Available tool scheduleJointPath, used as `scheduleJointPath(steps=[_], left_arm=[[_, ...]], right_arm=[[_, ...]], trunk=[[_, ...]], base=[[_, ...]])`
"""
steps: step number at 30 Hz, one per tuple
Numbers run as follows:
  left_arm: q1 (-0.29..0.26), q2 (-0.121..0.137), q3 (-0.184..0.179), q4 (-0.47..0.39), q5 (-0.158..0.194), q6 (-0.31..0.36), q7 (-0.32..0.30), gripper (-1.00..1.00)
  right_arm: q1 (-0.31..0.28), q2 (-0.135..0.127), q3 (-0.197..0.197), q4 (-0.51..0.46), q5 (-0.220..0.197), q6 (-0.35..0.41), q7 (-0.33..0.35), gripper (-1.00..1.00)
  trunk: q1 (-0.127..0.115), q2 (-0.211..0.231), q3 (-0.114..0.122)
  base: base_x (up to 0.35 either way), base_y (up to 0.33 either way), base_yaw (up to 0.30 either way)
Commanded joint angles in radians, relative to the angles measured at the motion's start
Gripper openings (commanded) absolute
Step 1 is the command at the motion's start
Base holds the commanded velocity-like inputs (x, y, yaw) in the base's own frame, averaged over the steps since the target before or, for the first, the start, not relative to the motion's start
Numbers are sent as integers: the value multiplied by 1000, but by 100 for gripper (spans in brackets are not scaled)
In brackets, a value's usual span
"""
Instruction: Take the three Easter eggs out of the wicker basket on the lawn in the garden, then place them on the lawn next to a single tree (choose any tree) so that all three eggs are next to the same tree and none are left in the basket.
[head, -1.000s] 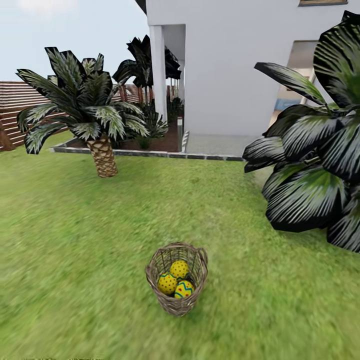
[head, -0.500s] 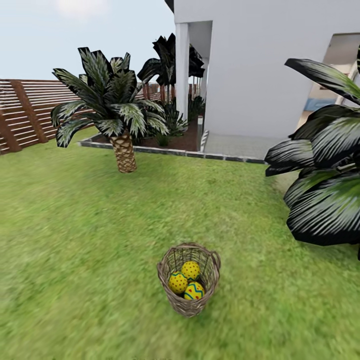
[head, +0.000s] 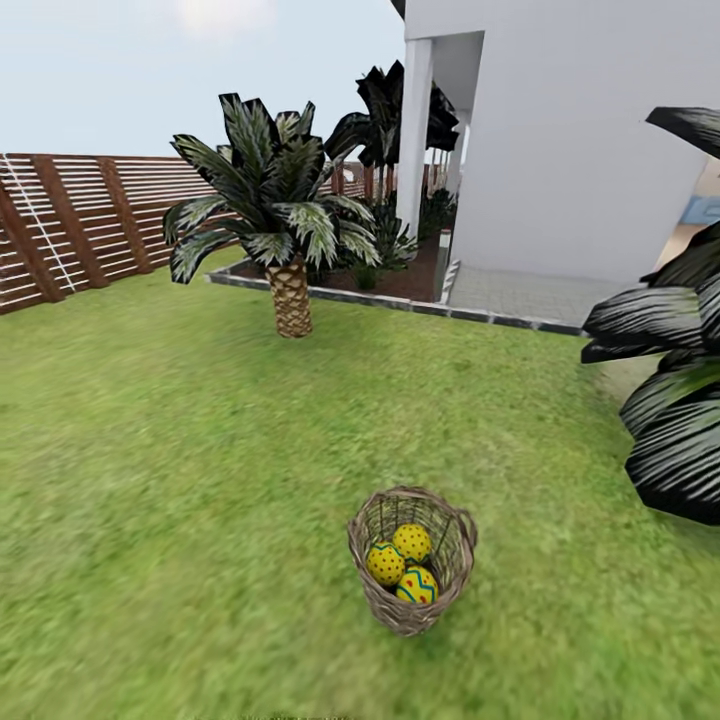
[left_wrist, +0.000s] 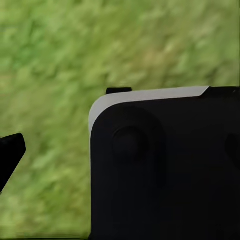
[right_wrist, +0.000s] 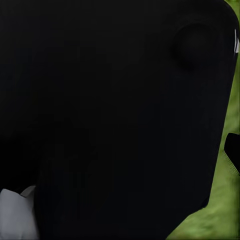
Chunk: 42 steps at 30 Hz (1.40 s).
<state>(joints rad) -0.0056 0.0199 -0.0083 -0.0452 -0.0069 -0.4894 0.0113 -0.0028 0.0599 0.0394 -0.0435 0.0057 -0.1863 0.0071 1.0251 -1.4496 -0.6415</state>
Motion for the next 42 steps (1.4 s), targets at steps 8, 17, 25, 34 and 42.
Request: scheduleJointPath(steps=[8,17,25,34,42], left_arm=[[-1,0,-1,1,-1,-3,1,100],[-1,0,-1,1,-1,-3,1,100],[-1,1,-1,-1,-1,-3,1,100],[-1,1,-1,-1,0,-3,1,100],[-1,0,-1,0,-1,-3,1,100]], right_arm=[[0,1,4,1,0,-4,1,100],[0,10,4,1,3,-4,1,100],[0,10,3,-1,4,-4,1,100],[0,9,1,-1,4,-5,1,100],[0,9,1,-1,4,-5,1,100]], trunk=[[0,0,-6],[0,0,-12],[0,0,-16],[0,0,-16],[0,0,-16]], base=[[2,-83,269],[130,-189,269],[144,-168,152],[83,-75,10],[50,-105,0]])
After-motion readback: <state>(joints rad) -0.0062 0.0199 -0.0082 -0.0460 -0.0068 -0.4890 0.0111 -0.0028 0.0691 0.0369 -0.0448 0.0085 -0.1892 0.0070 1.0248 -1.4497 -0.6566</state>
